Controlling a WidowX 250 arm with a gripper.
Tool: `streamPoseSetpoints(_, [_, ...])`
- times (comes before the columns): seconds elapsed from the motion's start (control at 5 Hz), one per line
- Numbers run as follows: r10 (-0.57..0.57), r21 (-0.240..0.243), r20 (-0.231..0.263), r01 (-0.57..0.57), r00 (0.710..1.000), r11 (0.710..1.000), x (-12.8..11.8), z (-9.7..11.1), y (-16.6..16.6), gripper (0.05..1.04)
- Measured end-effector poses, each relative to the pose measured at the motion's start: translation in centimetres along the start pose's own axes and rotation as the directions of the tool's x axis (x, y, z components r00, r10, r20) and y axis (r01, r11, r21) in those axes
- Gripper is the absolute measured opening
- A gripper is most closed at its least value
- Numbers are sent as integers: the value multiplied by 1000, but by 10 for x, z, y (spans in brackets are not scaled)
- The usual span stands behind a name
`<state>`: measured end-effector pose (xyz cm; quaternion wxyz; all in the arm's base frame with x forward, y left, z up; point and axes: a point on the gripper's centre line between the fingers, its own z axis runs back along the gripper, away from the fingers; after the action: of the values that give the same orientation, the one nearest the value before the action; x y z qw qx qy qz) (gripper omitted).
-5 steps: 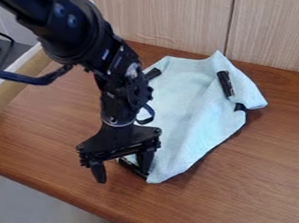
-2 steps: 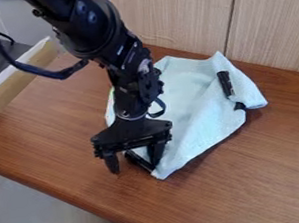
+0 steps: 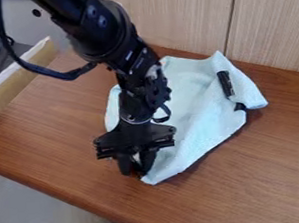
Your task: Fold the cloth from bottom to the top
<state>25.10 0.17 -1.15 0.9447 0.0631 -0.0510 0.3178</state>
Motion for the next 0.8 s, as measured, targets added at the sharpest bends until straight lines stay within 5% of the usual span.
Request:
streamPoseSetpoints(0.2, [4,12,-5,-4,1000,1000,-4,-2,3,171])
streamPoseSetpoints(0.4, [6,10,-8,-6,1000,1000,-6,0,5,81])
streamPoseSetpoints(0.6, [-14,-18,-28,13,1000,1000,-13,10,11,62])
streamPoseSetpoints(0.8, [11,-31,11,-10,1000,999,-12,33,20,60])
